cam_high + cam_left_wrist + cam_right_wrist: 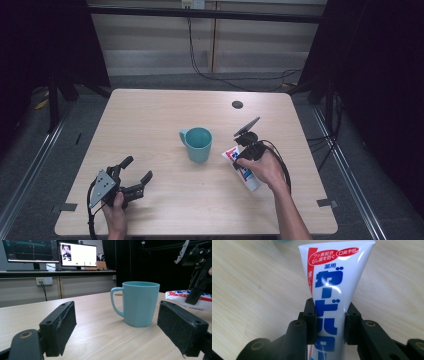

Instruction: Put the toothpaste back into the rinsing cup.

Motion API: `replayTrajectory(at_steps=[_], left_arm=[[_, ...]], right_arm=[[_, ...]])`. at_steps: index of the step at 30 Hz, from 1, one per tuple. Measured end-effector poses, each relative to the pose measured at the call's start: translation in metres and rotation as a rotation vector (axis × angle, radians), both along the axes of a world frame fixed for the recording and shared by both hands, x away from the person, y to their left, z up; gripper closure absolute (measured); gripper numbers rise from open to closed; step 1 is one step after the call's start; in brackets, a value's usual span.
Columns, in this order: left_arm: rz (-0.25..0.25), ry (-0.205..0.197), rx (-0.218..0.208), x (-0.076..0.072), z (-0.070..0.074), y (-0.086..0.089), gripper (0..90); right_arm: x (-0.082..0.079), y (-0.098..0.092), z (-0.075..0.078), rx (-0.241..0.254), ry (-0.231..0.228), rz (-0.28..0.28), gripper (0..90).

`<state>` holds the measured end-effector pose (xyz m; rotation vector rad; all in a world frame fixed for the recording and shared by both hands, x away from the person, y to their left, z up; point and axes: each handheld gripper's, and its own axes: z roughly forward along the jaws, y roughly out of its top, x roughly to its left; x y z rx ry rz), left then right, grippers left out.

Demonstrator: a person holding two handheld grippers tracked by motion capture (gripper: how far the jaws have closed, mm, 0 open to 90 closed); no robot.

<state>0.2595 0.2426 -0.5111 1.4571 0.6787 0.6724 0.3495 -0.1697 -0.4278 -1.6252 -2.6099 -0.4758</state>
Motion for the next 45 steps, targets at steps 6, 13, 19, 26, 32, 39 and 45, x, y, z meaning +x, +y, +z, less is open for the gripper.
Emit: replayTrajectory(at_steps=[6, 13, 19, 26, 32, 39, 45], left_arm=[[0.002, -0.002, -0.002, 0.0, 0.0, 0.0, 15.4], [0.0, 0.001, -0.001, 0.0, 0.0, 0.0, 15.5], [0.001, -0.003, 0.003, 0.0, 0.0, 0.0, 15.4], [0.002, -0.003, 0.004, 0.0, 0.0, 0.0, 15.4], [0.003, -0.003, -0.002, 0.0, 0.0, 0.0, 15.4], [0.001, -0.003, 0.004, 0.0, 0.0, 0.0, 15.5], [0.002, -0.003, 0.004, 0.0, 0.0, 0.0, 15.5]], right_arm=[[0.0, -0.005, 0.009, 0.023, -0.036, -0.017, 69.6], [-0.001, -0.006, 0.021, 0.055, -0.082, -0.028, 69.6], [-0.001, -0.003, 0.033, 0.077, -0.124, -0.022, 69.6], [-0.002, -0.002, 0.039, 0.107, -0.171, -0.021, 69.6], [-0.005, 0.0, 0.048, 0.148, -0.235, -0.006, 69.5], [-0.003, 0.003, 0.055, 0.215, -0.276, -0.014, 69.4], [0.0, 0.007, 0.06, 0.254, -0.325, -0.001, 69.4]])
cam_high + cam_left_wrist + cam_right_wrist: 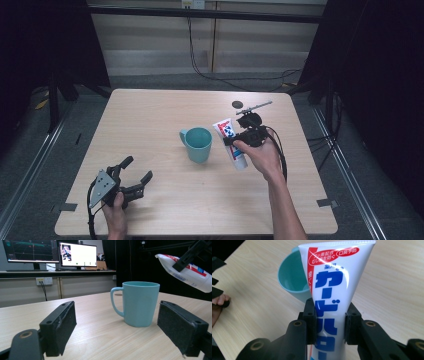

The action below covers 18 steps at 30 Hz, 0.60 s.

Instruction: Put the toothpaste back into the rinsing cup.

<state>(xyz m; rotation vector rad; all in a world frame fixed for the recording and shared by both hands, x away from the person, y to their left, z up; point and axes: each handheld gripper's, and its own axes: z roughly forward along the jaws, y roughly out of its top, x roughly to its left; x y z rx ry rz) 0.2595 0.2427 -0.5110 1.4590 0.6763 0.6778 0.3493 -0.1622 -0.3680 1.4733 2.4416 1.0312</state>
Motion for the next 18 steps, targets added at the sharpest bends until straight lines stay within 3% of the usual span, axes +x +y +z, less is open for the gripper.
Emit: replayTrajectory(at_steps=[5, 13, 18], left_arm=[[-0.001, 0.0, -0.001, 0.0, 0.0, 0.0, 15.5], [0.0, 0.0, -0.001, 0.0, 0.0, 0.0, 15.5], [0.001, 0.0, -0.001, 0.0, 0.0, 0.0, 15.5]], right_arm=[[-0.001, 0.005, 0.009, 0.003, -0.066, 0.027, 69.2], [0.002, 0.009, 0.016, 0.048, -0.103, 0.033, 69.2], [0.0, 0.012, 0.019, 0.059, -0.168, 0.021, 69.0]])
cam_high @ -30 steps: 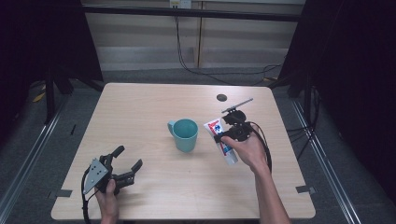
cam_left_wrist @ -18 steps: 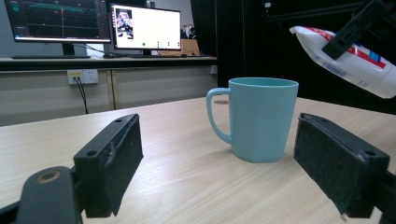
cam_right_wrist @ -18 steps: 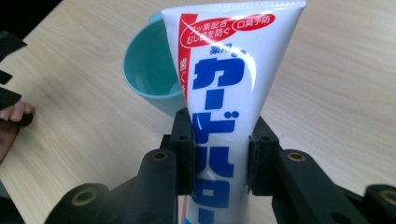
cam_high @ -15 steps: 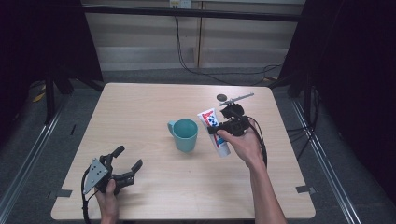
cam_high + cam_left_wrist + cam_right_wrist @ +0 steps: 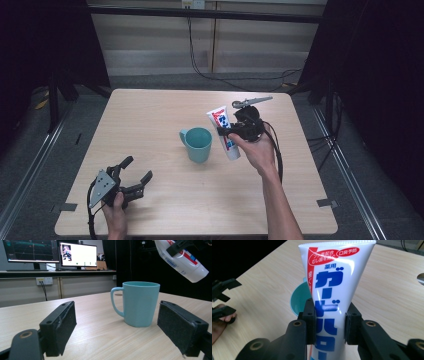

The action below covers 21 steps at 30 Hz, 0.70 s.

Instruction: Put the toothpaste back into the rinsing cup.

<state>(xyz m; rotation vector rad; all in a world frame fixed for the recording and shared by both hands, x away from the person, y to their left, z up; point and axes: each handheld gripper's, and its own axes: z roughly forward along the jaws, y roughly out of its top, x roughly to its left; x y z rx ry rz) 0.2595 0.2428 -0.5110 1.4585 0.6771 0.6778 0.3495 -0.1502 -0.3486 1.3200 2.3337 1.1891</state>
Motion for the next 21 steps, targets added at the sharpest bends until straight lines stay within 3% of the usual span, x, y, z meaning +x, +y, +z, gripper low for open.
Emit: replayTrajectory(at_steps=[14, 21], left_arm=[[0.0, -0.001, 0.002, -0.0001, 0.0, -0.0001, 15.5], [0.001, -0.001, 0.001, -0.0001, 0.0, -0.0002, 15.5]], right_arm=[[0.0, 0.0049, 0.0067, 0.072, -0.122, -0.02, 68.8], [0.0025, 0.0039, 0.0103, 0.085, -0.151, -0.021, 68.8]])
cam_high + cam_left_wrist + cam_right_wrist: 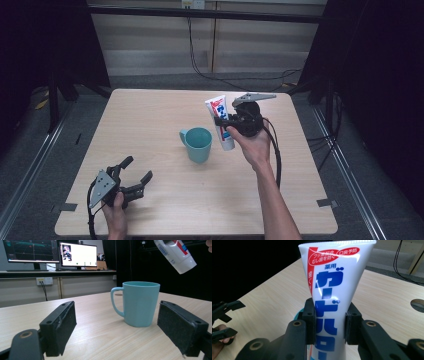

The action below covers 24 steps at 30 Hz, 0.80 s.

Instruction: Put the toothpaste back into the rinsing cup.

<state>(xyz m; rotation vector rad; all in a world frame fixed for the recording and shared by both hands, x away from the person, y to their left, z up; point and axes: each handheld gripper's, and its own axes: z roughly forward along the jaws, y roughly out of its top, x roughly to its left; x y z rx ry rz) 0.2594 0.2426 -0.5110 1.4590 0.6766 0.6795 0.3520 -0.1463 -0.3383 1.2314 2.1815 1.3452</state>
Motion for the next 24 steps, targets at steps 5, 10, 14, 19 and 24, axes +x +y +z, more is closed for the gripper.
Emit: replayTrajectory(at_steps=[5, 10, 14, 19, 24], left_arm=[[0.0, 0.001, 0.0, 0.0, 0.0, 0.0, 15.5], [0.001, 0.001, 0.007, 0.0, 0.0, 0.0, 15.5], [0.001, 0.001, 0.005, 0.0, 0.0, 0.0, 15.5], [0.002, 0.005, -0.003, 0.0, 0.0, 0.0, 15.5], [0.0, 0.009, -0.013, 0.0, 0.0, -0.001, 15.5]], right_arm=[[0.004, 0.002, -0.002, 0.023, -0.015, 0.007, 68.7], [0.007, 0.008, -0.002, 0.024, -0.003, 0.016, 68.6], [0.009, 0.013, -0.004, 0.041, -0.036, 0.024, 68.6], [0.015, 0.02, -0.009, 0.051, -0.025, 0.023, 68.5], [0.017, 0.023, -0.01, 0.077, -0.056, 0.035, 68.5]])
